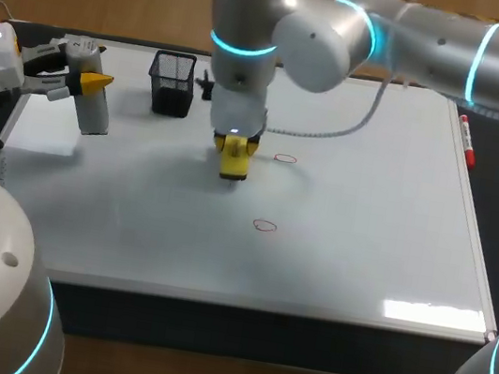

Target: Pick up the inspection probe, press it on each red-marked spot on the whiteboard one by one, put down the probe, pick up the eraser, and wipe off all the red marks.

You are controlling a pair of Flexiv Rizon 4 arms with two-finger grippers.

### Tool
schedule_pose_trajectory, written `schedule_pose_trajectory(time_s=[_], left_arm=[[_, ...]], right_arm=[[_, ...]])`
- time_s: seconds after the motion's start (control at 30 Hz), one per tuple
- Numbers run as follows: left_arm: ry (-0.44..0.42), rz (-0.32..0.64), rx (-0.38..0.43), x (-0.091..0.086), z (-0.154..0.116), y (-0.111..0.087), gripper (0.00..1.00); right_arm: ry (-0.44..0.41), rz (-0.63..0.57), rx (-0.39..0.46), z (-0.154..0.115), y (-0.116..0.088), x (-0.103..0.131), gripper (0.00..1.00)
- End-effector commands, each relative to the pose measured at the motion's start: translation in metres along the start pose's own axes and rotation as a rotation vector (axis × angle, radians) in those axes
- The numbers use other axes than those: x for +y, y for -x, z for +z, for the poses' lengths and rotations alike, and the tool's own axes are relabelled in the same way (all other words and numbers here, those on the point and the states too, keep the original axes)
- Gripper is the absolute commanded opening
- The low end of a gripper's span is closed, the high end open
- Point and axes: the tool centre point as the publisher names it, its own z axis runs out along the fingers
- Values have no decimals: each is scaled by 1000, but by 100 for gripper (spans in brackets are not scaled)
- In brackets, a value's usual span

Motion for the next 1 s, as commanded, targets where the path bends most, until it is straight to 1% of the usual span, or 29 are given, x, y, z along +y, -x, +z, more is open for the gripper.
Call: schedule_pose_trajectory(time_s=[0.03,0.27,0.43,0.63,1.0], left_arm=[[0,1,-1,-1,0,-1,0],[0,1,-1,-1,0,-1,0],[0,1,-1,-1,0,-1,0],[0,1,-1,-1,0,-1,0],[0,1,-1,-1,0,-1,0]], right_arm=[[-1,4,-22,-15,-24,-6,0],[0,45,-40,-17,-53,-21,0],[-13,92,-44,-21,-84,-33,0],[-32,163,-45,-26,-130,-48,0],[-53,343,-24,-27,-225,-74,0]])
